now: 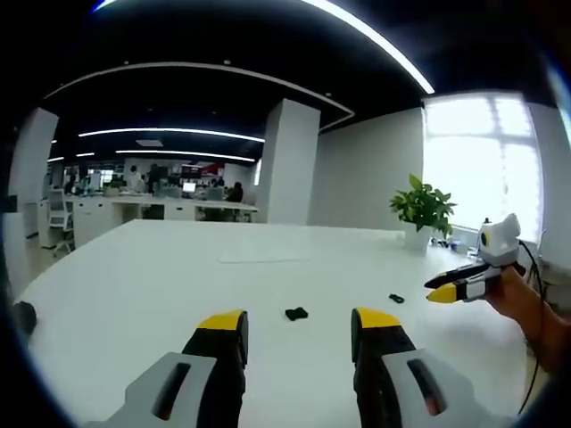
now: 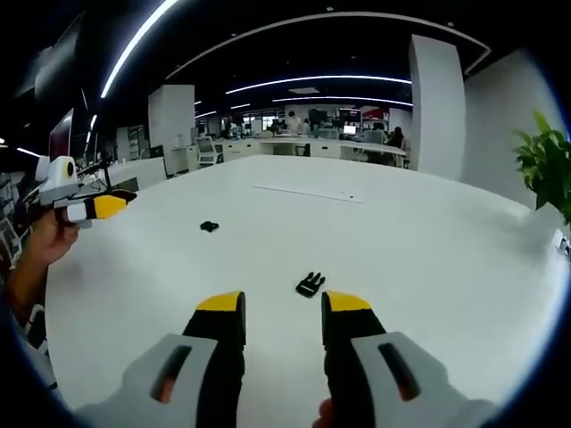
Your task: Snap the two parts of the plastic buckle together until the buckle closes and remains connected.
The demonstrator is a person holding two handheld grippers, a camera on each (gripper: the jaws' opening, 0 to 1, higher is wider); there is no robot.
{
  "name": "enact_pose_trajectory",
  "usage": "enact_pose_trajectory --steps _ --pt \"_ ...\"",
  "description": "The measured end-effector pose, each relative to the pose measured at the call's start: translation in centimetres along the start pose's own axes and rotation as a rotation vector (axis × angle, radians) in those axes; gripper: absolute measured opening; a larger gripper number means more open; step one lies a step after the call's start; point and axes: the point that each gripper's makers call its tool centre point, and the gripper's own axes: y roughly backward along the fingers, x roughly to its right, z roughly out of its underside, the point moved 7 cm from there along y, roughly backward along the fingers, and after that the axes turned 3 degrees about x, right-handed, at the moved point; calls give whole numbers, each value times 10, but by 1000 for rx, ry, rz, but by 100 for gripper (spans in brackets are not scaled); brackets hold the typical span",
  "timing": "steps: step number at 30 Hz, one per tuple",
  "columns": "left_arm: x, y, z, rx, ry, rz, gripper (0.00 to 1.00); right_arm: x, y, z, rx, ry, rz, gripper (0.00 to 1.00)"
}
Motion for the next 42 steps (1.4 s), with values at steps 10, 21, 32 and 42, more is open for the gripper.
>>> enact_pose_trajectory --steps 10,21,32,42 --pt "-3 -14 0 -19 -9 8 46 5 -6 -8 6 8 -11 34" --pt "-10 -21 -4 -21 -2 -2 46 14 -13 -14 -5 -5 -32 34" --pt "-19 -31 -6 -30 -4 -5 45 20 -23 -18 -5 -17 -32 34" --pt "-17 -45 -4 -58 -16 9 44 27 -33 -5 -8 -49 -3 34"
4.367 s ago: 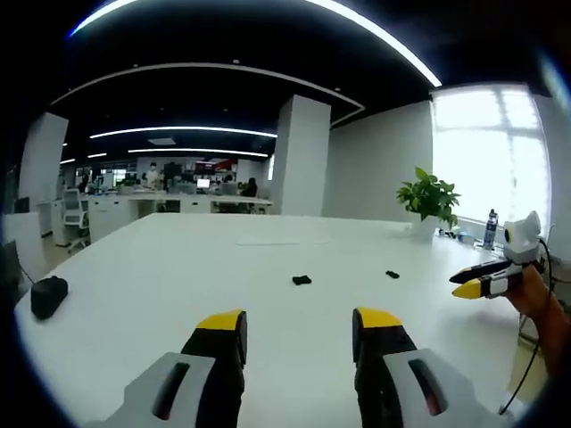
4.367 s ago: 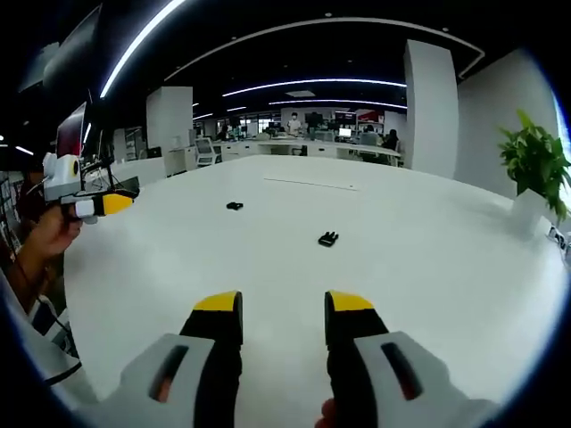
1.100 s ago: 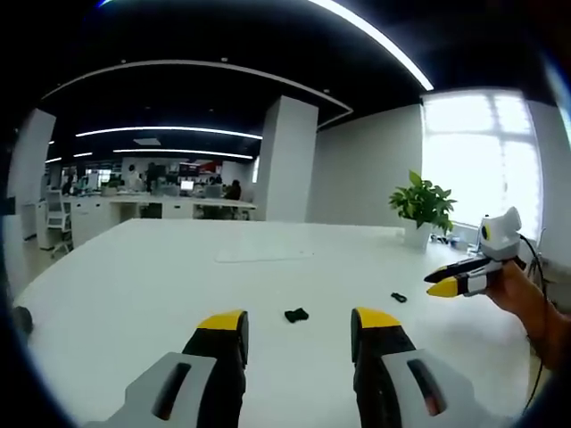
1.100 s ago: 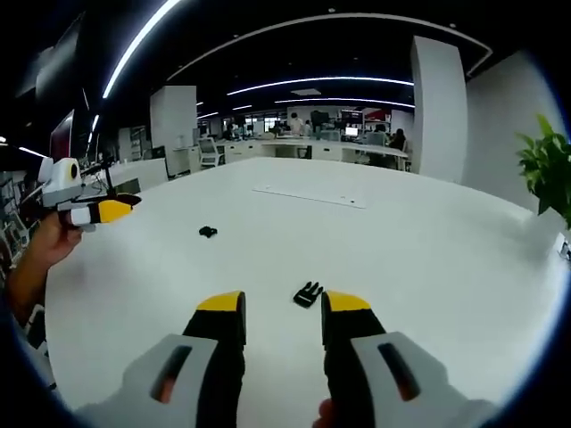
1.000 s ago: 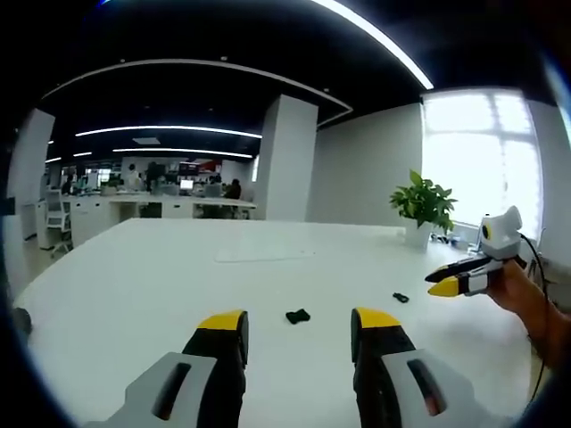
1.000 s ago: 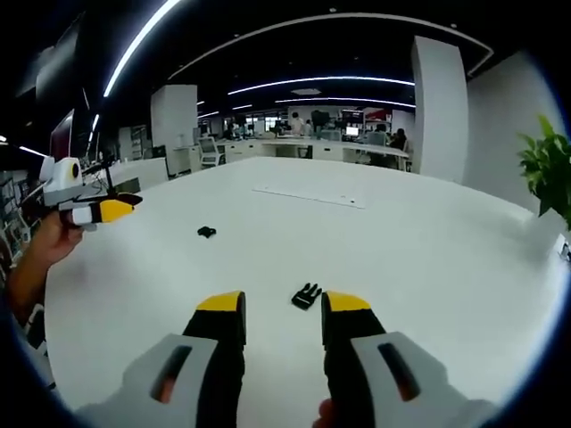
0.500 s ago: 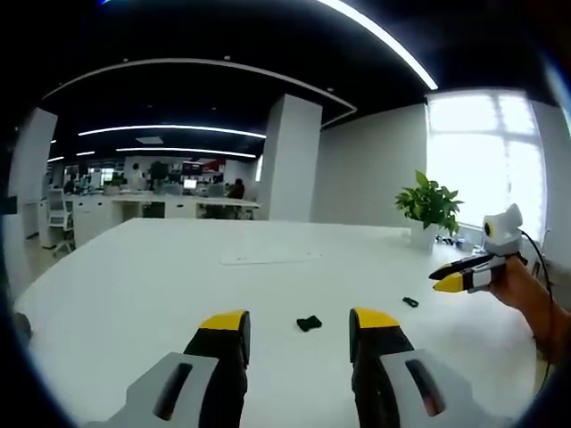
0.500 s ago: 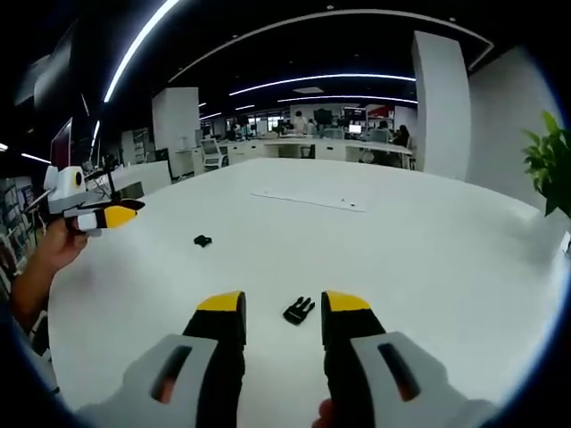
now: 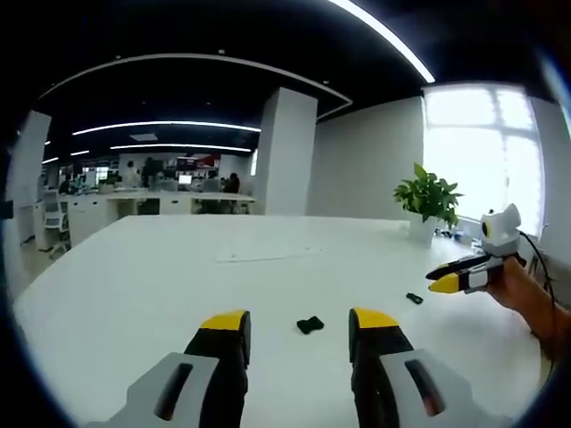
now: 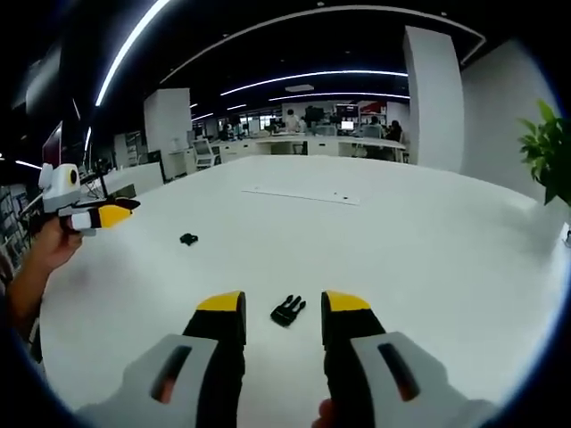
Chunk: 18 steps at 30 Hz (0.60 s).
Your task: Snap the two parts of the plastic buckle together until the buckle closes and remains connected.
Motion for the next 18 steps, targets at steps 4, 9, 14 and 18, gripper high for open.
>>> enact_pose_trajectory --steps 4,9,14,18 --pt "2 -5 1 -11 -8 2 43 4 -5 9 -8 -15 6 34" --pt "4 -12 4 -24 -14 11 43 5 -5 7 -9 7 17 34" --pt "7 -18 8 -39 -20 21 43 4 -7 6 -14 24 18 34" --pt "8 -23 10 -56 -23 31 43 4 -8 7 -19 27 15 34"
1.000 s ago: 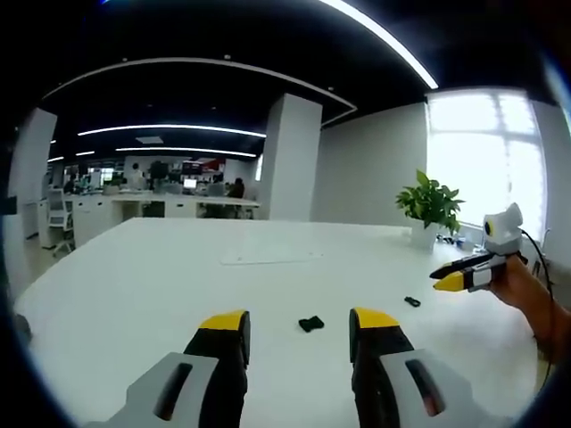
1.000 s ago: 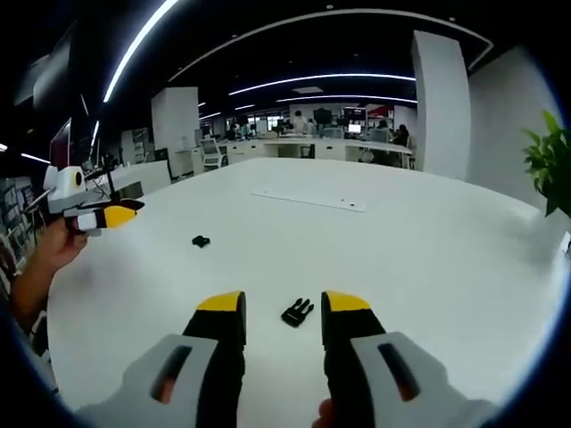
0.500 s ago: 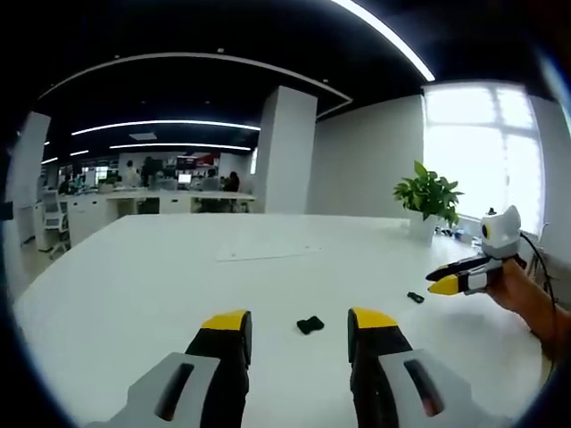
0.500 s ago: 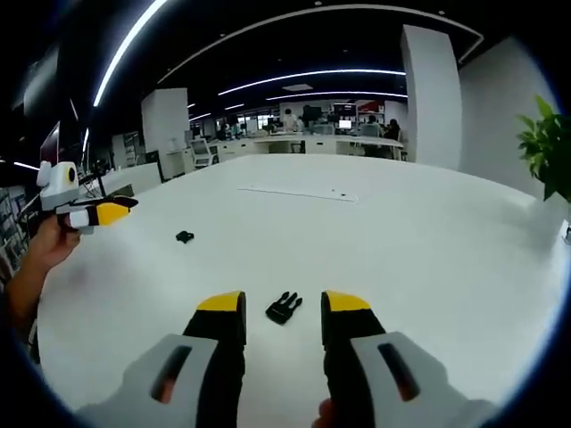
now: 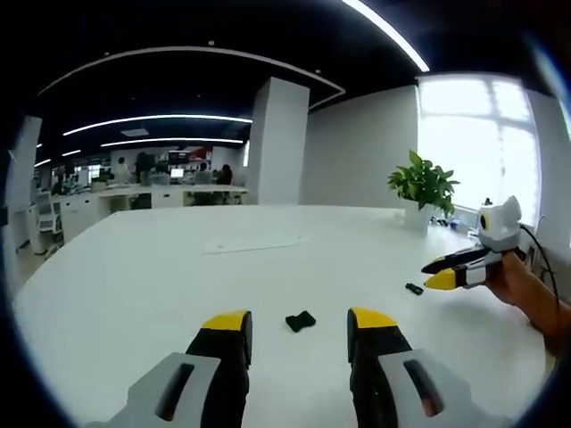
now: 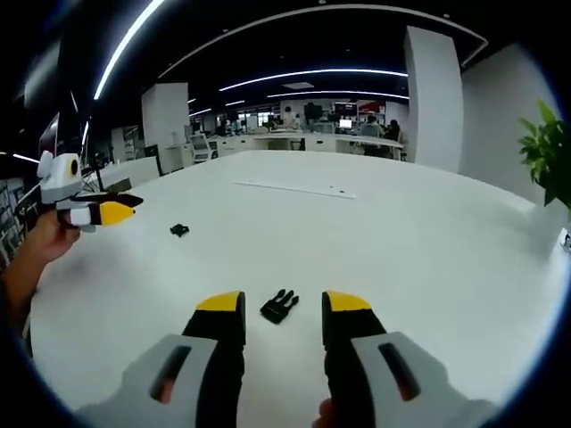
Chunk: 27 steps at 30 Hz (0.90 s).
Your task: Snap the two parts of the plastic buckle together until the buckle closes and remains connected.
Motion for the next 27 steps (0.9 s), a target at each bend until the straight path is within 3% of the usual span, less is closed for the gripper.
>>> enact_pose_trajectory --steps 22,27 --pt "0 -21 7 -56 -30 34 42 -2 0 0 -6 14 2 34" --pt "0 -30 8 -71 -25 37 37 -4 1 0 -4 19 1 34"
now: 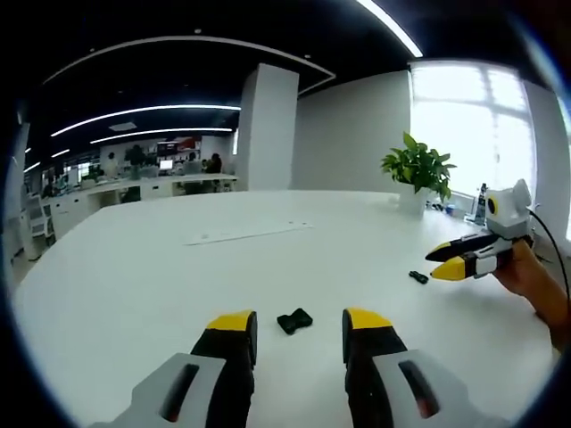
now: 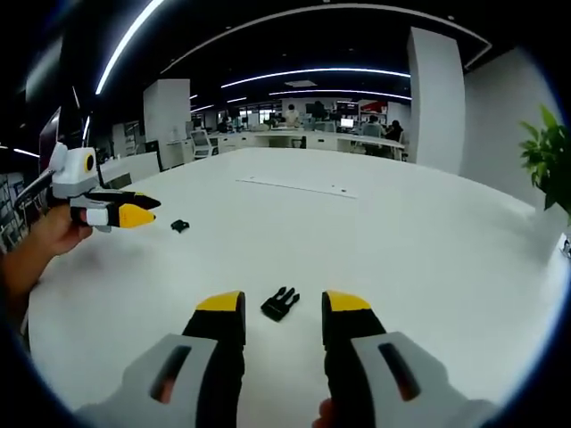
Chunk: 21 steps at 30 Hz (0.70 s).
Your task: Snap the two parts of the plastic buckle together until the buckle closes and remains connected.
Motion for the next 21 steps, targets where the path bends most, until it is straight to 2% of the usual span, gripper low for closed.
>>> enact_pose_trajectory --steps 7,13,21 --pt "4 -7 5 -25 -5 5 33 -1 0 1 -5 0 -2 34" --pt "2 -14 10 -39 -12 -18 33 -2 -1 1 -10 11 -3 34" --pt "5 -18 13 -61 -15 -11 33 -2 -1 2 -13 13 0 34"
